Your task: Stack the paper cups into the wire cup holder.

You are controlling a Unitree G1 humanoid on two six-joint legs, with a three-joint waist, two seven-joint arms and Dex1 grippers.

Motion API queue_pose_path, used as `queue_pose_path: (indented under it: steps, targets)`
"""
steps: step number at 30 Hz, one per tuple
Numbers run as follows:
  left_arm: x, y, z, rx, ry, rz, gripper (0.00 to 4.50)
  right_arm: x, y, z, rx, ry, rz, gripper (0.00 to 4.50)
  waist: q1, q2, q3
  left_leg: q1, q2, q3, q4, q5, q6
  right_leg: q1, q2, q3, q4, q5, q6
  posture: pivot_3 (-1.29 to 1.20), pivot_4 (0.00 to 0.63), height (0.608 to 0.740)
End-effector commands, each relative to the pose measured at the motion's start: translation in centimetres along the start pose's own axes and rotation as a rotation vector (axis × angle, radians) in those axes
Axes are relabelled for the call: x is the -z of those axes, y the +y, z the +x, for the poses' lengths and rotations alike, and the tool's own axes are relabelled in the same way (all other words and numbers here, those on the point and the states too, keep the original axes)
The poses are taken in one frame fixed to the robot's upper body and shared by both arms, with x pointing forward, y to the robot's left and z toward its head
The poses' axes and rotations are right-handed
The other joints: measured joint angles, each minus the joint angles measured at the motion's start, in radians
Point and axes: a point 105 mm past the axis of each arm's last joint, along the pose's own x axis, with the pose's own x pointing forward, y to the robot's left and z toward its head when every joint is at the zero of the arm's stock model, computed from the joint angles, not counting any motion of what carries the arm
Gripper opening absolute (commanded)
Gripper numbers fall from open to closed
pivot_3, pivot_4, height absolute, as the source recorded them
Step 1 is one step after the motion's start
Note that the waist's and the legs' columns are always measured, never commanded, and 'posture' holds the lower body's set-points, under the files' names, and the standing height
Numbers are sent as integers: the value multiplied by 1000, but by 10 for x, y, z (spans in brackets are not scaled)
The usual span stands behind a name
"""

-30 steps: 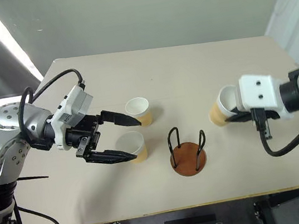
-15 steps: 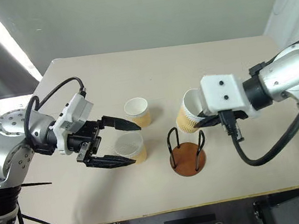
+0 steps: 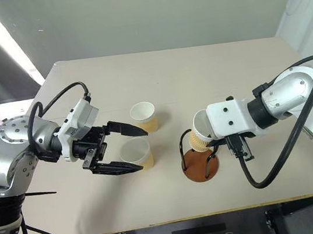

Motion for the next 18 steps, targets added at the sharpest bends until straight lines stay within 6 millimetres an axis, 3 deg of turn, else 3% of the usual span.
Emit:
queue_pose_path:
  steps: [1,3,6,14,18]
  targets:
    - [-10,2,-3,-6,-6,53,4500,-9,-1,0,-1,-4,-60,35,0,0,0,0,0,0,0,0,0,0,0,0,0,0,0,0,150,740]
    - [-10,2,-3,-7,-5,56,4500,-11,-2,2,-5,-12,-67,35,0,0,0,0,0,0,0,0,0,0,0,0,0,0,0,0,150,740]
    - [-11,2,-3,-8,-5,56,4500,-16,-4,4,-10,-37,-69,614,0,0,0,0,0,0,0,0,0,0,0,0,0,0,0,0,150,740]
    - [-12,0,2,-14,-8,46,4500,-26,-11,3,40,-106,-41,3355,0,0,0,0,0,0,0,0,0,0,0,0,0,0,0,0,150,740]
    - [-14,0,2,-47,44,95,4500,-32,-17,-8,89,-199,56,3355,0,0,0,0,0,0,0,0,0,0,0,0,0,0,0,0,150,740]
